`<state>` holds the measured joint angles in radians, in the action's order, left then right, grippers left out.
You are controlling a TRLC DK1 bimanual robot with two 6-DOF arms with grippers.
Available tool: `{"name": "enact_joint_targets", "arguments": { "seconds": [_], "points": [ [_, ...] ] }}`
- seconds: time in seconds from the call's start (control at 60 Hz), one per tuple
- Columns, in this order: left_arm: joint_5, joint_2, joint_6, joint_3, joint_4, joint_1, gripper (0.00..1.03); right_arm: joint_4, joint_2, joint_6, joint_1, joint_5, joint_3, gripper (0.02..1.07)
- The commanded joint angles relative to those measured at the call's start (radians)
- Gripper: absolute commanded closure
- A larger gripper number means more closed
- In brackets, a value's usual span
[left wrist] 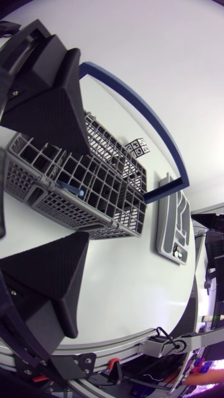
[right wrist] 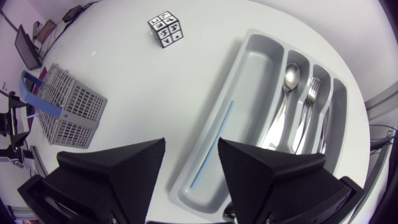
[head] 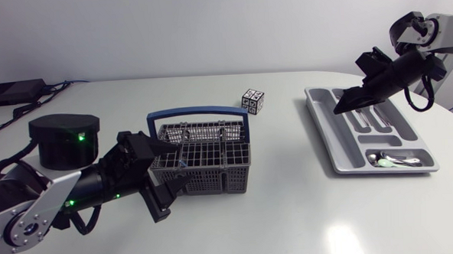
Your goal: Transfer all utensils from the basket to the drawer tray.
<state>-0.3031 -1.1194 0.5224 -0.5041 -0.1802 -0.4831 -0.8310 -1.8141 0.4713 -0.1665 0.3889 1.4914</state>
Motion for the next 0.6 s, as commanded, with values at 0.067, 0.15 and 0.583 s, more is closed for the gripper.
{"name": "enact_joint_targets", "arguments": {
  "seconds": [0.067,0.15,0.583],
  "points": [
    [0.007,-0.028,0.028,0.030,-0.035,0.015,0.32,0.040,0.128,-0.030,0.087,-0.007,-0.140,0.41],
    [0.007,-0.034,0.031,0.036,-0.056,0.028,0.39,0.067,0.187,-0.051,0.142,-0.010,-0.204,0.41],
    [0.005,-0.088,0.060,0.036,-0.105,0.031,0.70,0.181,0.311,-0.129,0.352,-0.085,-0.395,0.41]
  ]
}}
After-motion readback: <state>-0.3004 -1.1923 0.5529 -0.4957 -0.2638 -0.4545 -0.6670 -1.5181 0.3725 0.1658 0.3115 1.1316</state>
